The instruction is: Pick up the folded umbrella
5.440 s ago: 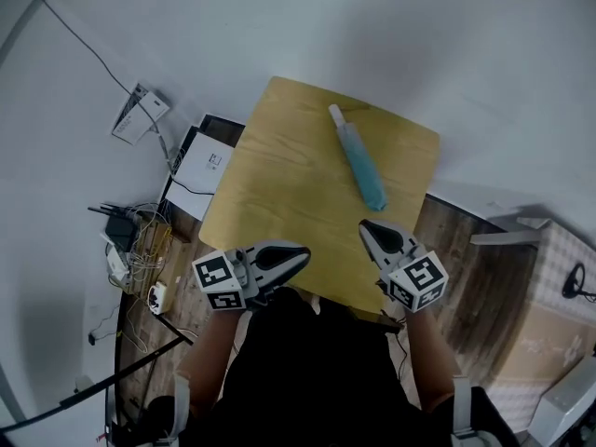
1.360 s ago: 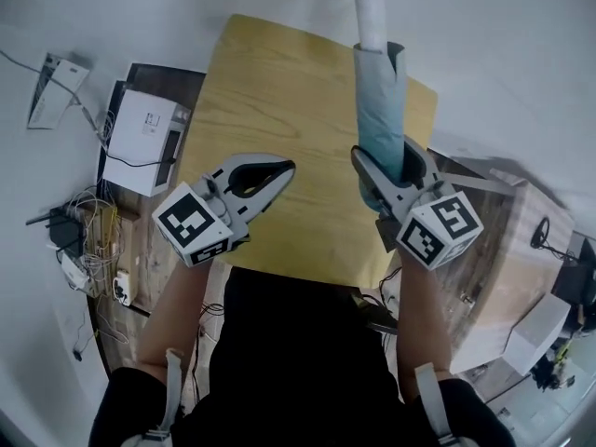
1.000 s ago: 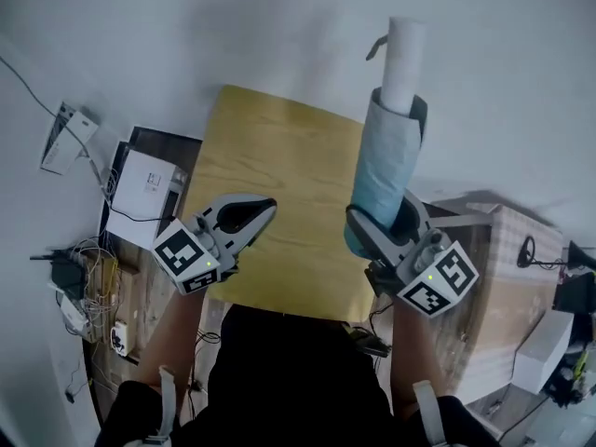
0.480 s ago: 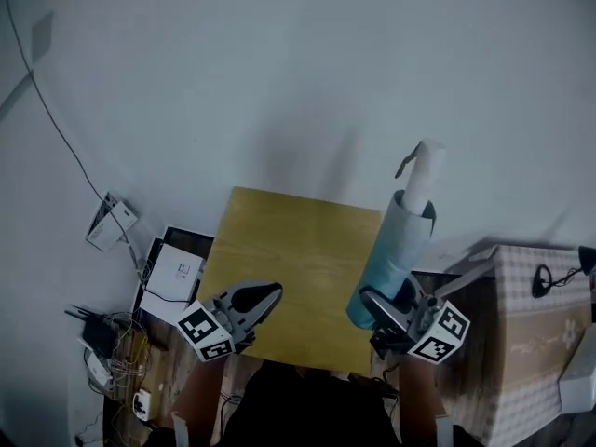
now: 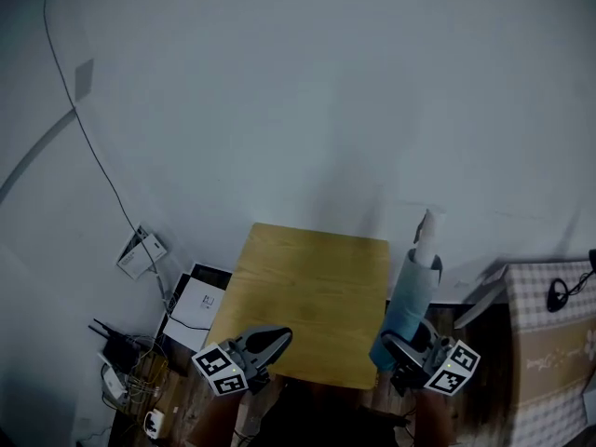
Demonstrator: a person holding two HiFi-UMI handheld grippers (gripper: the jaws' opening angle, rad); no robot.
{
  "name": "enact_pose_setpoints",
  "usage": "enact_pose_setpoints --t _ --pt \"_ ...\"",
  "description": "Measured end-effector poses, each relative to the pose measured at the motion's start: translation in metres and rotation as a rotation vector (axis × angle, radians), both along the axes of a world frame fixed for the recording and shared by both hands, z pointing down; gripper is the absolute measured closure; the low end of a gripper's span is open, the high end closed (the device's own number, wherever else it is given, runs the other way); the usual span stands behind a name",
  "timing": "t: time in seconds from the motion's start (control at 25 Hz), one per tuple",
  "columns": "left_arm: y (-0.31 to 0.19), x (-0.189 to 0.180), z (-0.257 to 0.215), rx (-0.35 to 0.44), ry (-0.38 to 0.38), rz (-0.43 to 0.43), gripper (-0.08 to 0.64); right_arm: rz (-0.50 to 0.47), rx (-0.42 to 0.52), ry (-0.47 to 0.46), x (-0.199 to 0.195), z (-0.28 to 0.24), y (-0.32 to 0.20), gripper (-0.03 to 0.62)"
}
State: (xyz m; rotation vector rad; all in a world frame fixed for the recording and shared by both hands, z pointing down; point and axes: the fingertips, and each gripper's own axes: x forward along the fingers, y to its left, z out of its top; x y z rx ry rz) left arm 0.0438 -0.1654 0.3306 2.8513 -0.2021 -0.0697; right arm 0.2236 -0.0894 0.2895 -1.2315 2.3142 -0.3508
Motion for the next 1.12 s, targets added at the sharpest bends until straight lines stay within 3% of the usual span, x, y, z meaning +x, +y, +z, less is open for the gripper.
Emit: enact_pose_setpoints --t 0.2,0.6,0.92,1.12 --pt "0.026 -0.022 -0.007 0.027 -0.012 -0.026 0.549 -0.033 0.038 -0.001 -0.02 -0.002 0.024 0.31" --pt "0.06 -0.064 -0.032 0.051 0.066 0.009 0.549 -0.044 0.086 -0.02 -0.063 -0.04 0.06 0.31" --pt "0.106 -0.152 -0.019 0.015 0.074 -0.018 0.549 -0.145 0.025 -0.058 -0.156 -0.03 0.098 0.31" --pt "0.134 -0.197 0.007 -0.037 0.096 -0.046 0.549 -0.199 -0.012 0.0 -0.205 -0.011 0.135 0.31"
